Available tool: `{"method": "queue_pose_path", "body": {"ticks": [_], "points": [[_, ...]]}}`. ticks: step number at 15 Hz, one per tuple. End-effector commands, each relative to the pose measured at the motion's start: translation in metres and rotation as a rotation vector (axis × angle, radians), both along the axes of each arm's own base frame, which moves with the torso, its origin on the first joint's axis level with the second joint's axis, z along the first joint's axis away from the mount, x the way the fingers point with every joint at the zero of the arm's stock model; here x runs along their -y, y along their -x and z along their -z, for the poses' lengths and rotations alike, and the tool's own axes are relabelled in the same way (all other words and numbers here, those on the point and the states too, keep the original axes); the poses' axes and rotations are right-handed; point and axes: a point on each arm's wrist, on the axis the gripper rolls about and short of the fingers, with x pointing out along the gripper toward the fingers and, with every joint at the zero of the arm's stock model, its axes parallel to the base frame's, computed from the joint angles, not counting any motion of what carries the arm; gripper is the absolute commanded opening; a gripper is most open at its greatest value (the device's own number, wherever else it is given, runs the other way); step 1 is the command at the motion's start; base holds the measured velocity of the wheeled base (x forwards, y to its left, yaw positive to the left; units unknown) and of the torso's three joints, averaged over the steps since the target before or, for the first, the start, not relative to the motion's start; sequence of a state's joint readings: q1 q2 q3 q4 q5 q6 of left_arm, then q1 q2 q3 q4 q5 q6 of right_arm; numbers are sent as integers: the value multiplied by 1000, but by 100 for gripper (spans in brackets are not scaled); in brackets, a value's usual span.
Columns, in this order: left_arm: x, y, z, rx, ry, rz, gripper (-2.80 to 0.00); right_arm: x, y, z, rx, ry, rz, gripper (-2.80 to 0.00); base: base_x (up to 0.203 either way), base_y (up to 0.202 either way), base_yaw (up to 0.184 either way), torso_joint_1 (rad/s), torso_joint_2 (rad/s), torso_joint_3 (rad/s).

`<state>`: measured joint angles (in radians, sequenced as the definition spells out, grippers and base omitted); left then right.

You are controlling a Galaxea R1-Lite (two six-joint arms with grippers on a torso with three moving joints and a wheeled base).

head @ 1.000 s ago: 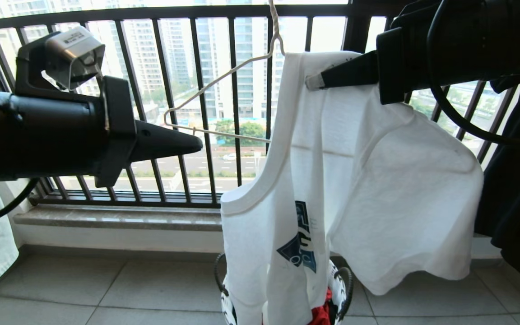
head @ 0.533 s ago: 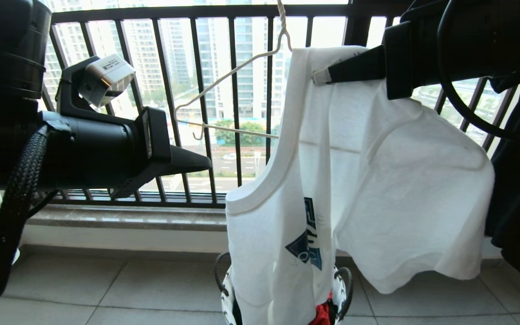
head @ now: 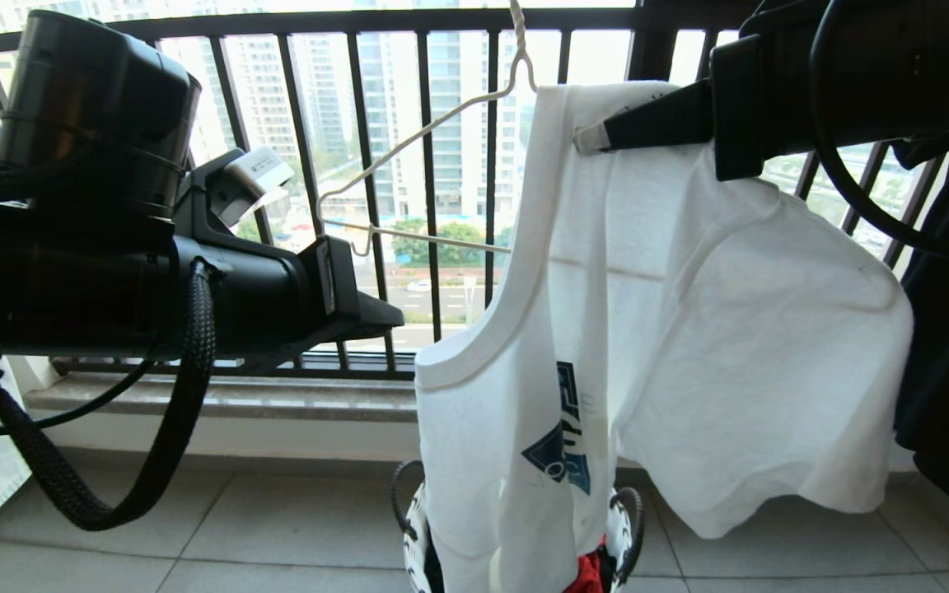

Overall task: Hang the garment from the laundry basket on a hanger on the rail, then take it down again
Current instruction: Hang the clothes on the clothes rack

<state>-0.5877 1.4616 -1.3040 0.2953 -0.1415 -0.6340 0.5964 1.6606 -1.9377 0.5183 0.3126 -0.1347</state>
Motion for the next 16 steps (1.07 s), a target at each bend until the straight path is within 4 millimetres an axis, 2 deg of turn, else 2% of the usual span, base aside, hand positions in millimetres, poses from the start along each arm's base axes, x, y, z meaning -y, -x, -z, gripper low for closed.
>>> {"method": "queue_pose_path", "body": {"ticks": [1,16], "points": [[5,-7,7,-25,-16,-4,0,1,2,-1,3,0,-3,-280,0,0,0,0,0,0],[29,-47,57,-148,-150,-55,0,7,12,0,6,13,-9,-280,0,0,0,0,0,0]]}}
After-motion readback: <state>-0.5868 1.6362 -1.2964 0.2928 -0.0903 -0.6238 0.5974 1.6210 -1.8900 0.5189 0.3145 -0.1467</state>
